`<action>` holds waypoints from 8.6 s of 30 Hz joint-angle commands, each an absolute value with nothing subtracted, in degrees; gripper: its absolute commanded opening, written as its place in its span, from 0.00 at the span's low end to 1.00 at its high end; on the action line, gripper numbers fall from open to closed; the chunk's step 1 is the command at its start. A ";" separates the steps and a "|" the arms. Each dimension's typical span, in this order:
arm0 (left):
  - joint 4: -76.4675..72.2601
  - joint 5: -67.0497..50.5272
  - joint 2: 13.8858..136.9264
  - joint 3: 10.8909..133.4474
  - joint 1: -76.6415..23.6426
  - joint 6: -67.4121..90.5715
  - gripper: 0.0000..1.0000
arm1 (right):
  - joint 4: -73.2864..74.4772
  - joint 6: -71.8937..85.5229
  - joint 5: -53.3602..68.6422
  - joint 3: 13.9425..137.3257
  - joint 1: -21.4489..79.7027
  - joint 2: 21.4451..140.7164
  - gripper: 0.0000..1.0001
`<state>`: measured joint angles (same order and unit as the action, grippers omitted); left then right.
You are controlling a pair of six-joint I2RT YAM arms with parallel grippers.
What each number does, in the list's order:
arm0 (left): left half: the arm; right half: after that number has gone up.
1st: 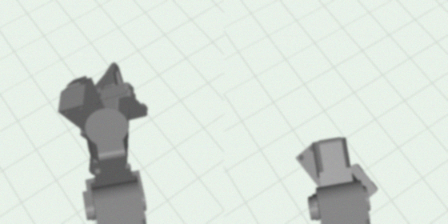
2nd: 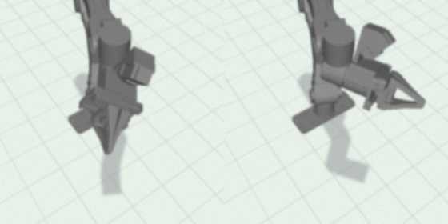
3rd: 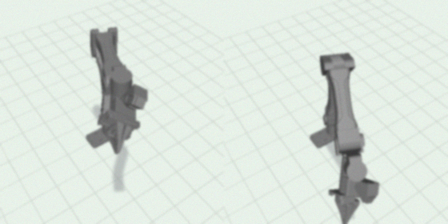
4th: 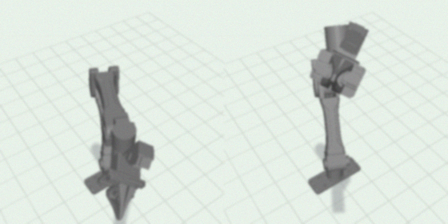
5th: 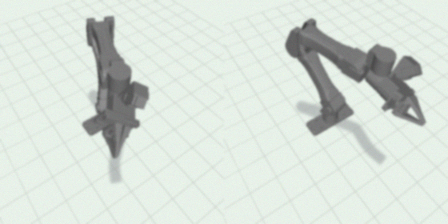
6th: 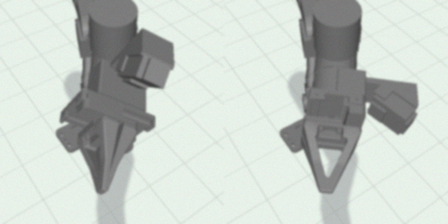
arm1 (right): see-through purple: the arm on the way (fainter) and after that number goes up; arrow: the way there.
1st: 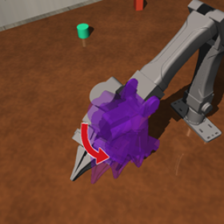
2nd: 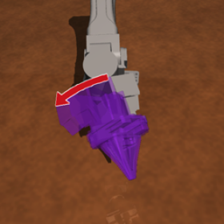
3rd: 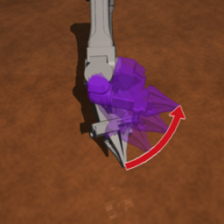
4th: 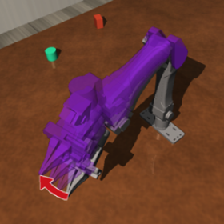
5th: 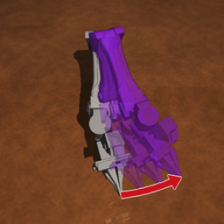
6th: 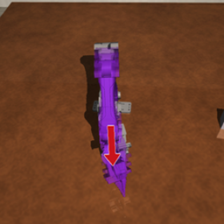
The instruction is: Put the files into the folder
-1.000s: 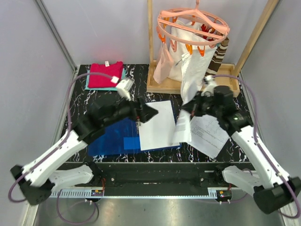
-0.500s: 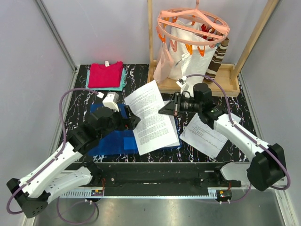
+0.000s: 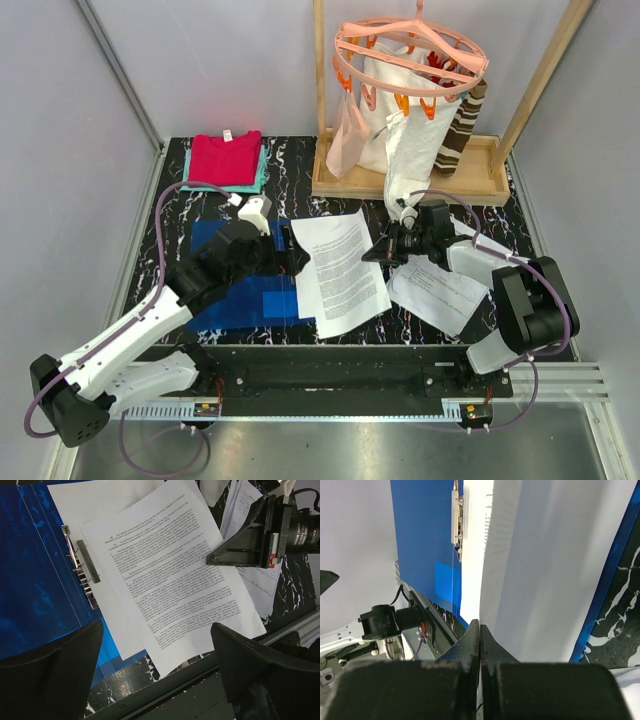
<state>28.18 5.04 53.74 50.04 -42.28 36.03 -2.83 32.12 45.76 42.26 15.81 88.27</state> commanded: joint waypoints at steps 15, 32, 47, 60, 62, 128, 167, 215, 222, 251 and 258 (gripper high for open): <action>24.61 2.37 52.73 49.92 -42.01 35.68 0.93 | -15.47 39.28 44.48 47.11 16.00 96.68 0.00; 24.17 1.85 53.35 49.40 -42.10 35.77 0.93 | -18.98 42.10 44.30 48.34 16.08 100.72 0.00; 23.73 1.32 53.44 49.04 -42.10 35.86 0.93 | -19.78 43.24 41.75 48.60 18.63 101.95 0.00; 23.47 0.97 53.17 48.43 -42.10 35.86 0.93 | -15.66 41.41 39.29 49.48 19.77 101.60 0.17; 23.47 1.05 53.17 48.51 -42.10 35.51 0.93 | -4.66 38.60 37.80 52.46 19.86 100.55 0.40; 18.81 -23.38 141.50 108.54 -53.44 39.29 0.45 | 13.44 33.13 24.00 30.06 -28.12 69.27 0.89; 17.32 -24.87 141.77 108.19 -53.17 39.99 0.40 | 29.27 29.89 18.02 38.23 -28.04 58.71 0.65; 20.49 -16.98 99.00 93.76 -54.49 31.82 0.83 | 30.23 24.08 12.48 52.37 -9.07 48.78 0.00; 20.47 -0.29 65.60 63.75 -48.88 31.73 0.84 | 27.61 23.19 25.38 57.83 19.04 57.47 0.00; 29.36 11.95 50.19 51.15 -41.66 32.96 0.92 | -11.51 33.40 54.23 49.83 16.79 96.15 0.00; 29.36 11.25 49.75 50.54 -41.66 33.13 0.92 | -18.62 36.65 54.32 50.18 16.79 101.77 0.00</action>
<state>31.64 12.60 50.68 50.87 -41.89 33.01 -11.44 35.68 53.21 49.45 16.56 99.70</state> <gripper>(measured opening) 0.918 0.007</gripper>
